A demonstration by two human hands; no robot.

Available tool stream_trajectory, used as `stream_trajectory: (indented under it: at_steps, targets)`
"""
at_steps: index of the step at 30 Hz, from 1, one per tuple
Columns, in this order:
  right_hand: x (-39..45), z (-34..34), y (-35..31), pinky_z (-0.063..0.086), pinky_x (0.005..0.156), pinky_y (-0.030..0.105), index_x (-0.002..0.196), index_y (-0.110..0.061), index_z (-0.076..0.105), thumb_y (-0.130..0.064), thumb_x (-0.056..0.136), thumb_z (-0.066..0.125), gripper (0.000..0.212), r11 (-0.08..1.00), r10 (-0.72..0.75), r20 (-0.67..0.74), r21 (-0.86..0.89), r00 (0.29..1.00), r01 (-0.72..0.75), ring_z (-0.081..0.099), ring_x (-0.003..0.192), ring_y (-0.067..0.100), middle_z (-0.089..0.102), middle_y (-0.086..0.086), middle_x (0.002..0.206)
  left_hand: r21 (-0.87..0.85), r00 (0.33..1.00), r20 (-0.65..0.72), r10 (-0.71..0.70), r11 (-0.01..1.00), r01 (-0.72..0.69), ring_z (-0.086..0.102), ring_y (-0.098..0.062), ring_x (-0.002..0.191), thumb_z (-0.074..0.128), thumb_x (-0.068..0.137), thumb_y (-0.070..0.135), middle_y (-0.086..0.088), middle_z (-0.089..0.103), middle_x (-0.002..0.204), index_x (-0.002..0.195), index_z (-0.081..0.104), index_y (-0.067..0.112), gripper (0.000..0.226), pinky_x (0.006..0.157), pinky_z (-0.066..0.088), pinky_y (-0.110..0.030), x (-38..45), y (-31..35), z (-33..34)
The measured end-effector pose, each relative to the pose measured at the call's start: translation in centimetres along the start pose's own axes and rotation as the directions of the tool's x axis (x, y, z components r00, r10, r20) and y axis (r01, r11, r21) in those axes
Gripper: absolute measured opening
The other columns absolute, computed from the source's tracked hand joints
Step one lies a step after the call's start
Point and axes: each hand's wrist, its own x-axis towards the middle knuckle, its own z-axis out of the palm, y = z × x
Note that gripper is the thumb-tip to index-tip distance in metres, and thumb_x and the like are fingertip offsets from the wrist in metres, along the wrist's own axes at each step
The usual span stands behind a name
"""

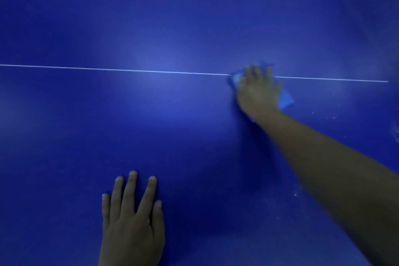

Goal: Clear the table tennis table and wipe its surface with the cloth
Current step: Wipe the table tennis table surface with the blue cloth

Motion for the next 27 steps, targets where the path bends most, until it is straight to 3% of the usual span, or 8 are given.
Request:
stream_trajectory:
  at_steps: [5,9,13,18,20,22,25,27]
  targets:
    - [0.2,-1.4,6.1,0.013,0.117,0.062,0.156,-0.019,0.024,-0.037,0.105,0.02,0.054,0.936,0.335,0.076,0.091,0.939,-0.341,0.003,0.152,0.033,0.016,0.001,0.165,-0.015,1.0,-0.002,0.012,1.0,-0.012,0.028,-0.038,0.144,0.014,0.101,0.055,-0.015,0.042,0.152,0.138,0.058,0.019,0.068,0.118,0.008,-0.051,0.2,-0.1,0.1]
    - [-4.9,0.4,-5.4,0.017,0.115,0.061,0.154,-0.019,0.026,-0.037,0.103,0.026,0.055,0.988,-0.154,-0.021,0.019,0.988,0.155,0.008,0.152,0.033,0.021,0.004,0.164,-0.007,0.999,-0.021,0.027,1.0,-0.027,0.029,-0.038,0.143,0.017,0.101,0.054,-0.014,0.042,0.151,0.138,0.058,0.019,0.065,0.117,0.01,-0.053,0.1,-0.1,0.1]
    - [-7.2,0.1,-9.9,0.007,0.121,0.055,0.158,-0.028,0.017,-0.043,0.105,0.015,0.055,0.827,-0.56,0.144,0.039,0.816,0.561,-0.002,0.154,0.026,0.009,-0.005,0.167,0.012,0.999,-0.028,0.015,1.0,-0.015,0.028,-0.036,0.144,0.034,0.093,0.045,-0.014,0.041,0.153,0.138,0.058,0.02,0.057,0.115,0.015,-0.058,0.0,0.0,0.4]
    - [-0.7,-0.7,2.9,0.019,0.115,0.06,0.155,-0.027,0.025,-0.044,0.1,0.009,0.06,1.0,-0.015,0.024,-0.013,1.0,0.016,0.007,0.152,0.031,0.019,-0.004,0.164,-0.014,0.999,-0.051,0.014,1.0,-0.015,0.028,-0.038,0.144,0.034,0.092,0.043,-0.015,0.042,0.151,0.137,0.059,0.019,0.057,0.115,0.018,-0.061,0.0,0.0,0.5]
    - [0.1,-1.6,6.0,0.012,0.117,0.062,0.157,-0.027,0.019,-0.041,0.104,0.016,0.055,0.951,0.288,0.085,0.091,0.954,-0.295,-0.001,0.153,0.03,0.012,-0.005,0.166,-0.017,0.999,-0.05,0.011,1.0,-0.012,0.028,-0.038,0.144,0.034,0.092,0.043,-0.015,0.043,0.151,0.137,0.059,0.019,0.057,0.115,0.018,-0.06,0.0,0.1,0.4]
    - [-0.3,-1.5,4.6,0.01,0.117,0.062,0.158,-0.026,0.017,-0.04,0.104,0.017,0.056,0.928,0.353,0.095,0.092,0.931,-0.362,-0.004,0.153,0.031,0.009,-0.004,0.167,-0.009,0.999,-0.036,0.01,1.0,-0.01,0.027,-0.037,0.145,0.034,0.092,0.044,-0.015,0.042,0.152,0.138,0.058,0.02,0.057,0.115,0.017,-0.059,0.0,0.0,0.4]
    - [-2.7,-0.5,-2.4,0.013,0.117,0.06,0.157,-0.026,0.021,-0.039,0.104,0.021,0.054,0.997,-0.024,0.035,0.069,0.999,0.022,0.001,0.153,0.03,0.013,-0.002,0.166,0.013,1.0,-0.019,0.015,1.0,-0.015,0.026,-0.036,0.145,0.033,0.093,0.045,-0.014,0.041,0.153,0.14,0.056,0.021,0.058,0.117,0.014,-0.057,0.1,-0.1,0.3]
    - [-4.2,0.0,-5.8,0.011,0.119,0.055,0.157,-0.028,0.019,-0.045,0.103,0.014,0.057,0.94,-0.34,0.094,0.052,0.936,0.336,0.0,0.153,0.027,0.011,-0.005,0.166,0.022,1.0,-0.009,0.016,1.0,-0.016,0.024,-0.034,0.145,0.032,0.094,0.045,-0.013,0.039,0.153,0.141,0.055,0.021,0.057,0.119,0.004,-0.048,0.1,-0.1,0.2]
